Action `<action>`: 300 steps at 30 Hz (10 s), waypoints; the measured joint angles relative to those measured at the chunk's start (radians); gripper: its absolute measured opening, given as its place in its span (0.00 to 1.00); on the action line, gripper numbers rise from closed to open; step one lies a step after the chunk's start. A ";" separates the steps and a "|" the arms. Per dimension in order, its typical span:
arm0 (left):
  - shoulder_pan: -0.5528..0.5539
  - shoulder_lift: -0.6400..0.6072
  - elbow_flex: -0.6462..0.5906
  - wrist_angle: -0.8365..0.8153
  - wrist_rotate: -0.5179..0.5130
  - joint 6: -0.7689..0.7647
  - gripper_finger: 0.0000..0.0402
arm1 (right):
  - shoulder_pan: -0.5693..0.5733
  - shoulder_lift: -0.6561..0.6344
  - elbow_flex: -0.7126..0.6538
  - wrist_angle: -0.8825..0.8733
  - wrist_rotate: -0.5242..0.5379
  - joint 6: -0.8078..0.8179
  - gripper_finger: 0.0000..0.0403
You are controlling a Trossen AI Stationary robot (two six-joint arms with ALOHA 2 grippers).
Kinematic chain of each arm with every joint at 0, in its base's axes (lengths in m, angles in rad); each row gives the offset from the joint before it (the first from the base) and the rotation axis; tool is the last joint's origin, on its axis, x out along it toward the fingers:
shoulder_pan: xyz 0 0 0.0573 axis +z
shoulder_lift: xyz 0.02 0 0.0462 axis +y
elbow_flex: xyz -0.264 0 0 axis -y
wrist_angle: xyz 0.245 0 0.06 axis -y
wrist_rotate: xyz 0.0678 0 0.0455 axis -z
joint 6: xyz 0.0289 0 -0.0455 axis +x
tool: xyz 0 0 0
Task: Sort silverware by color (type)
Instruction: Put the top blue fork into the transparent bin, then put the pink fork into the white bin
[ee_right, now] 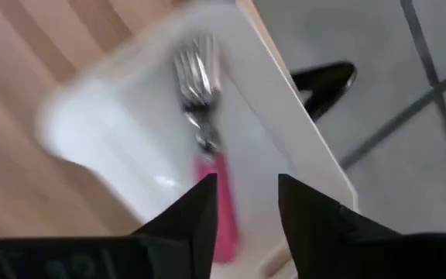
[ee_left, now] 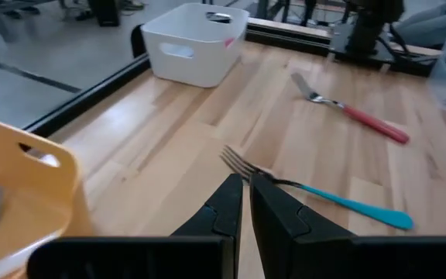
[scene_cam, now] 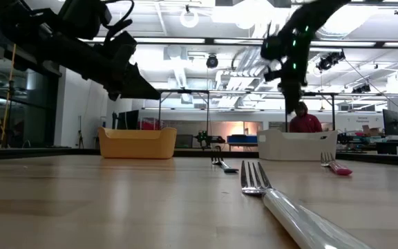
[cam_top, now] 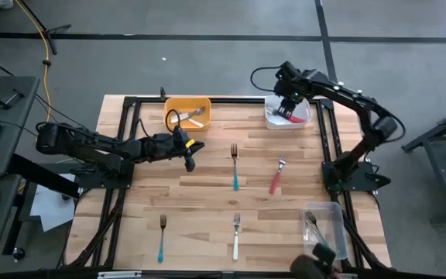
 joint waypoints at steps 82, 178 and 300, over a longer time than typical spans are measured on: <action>-0.245 0.000 0.000 -0.037 0.013 0.036 0.05 | 0.443 0.366 -0.478 1.428 -0.591 0.568 0.11; -0.245 0.000 0.000 -0.045 0.002 0.036 0.05 | 1.578 -0.483 -0.470 -0.104 -0.050 1.455 0.01; -0.389 0.000 0.111 -0.456 -0.104 -0.268 0.05 | 0.672 -0.153 -0.405 0.156 0.005 0.686 0.04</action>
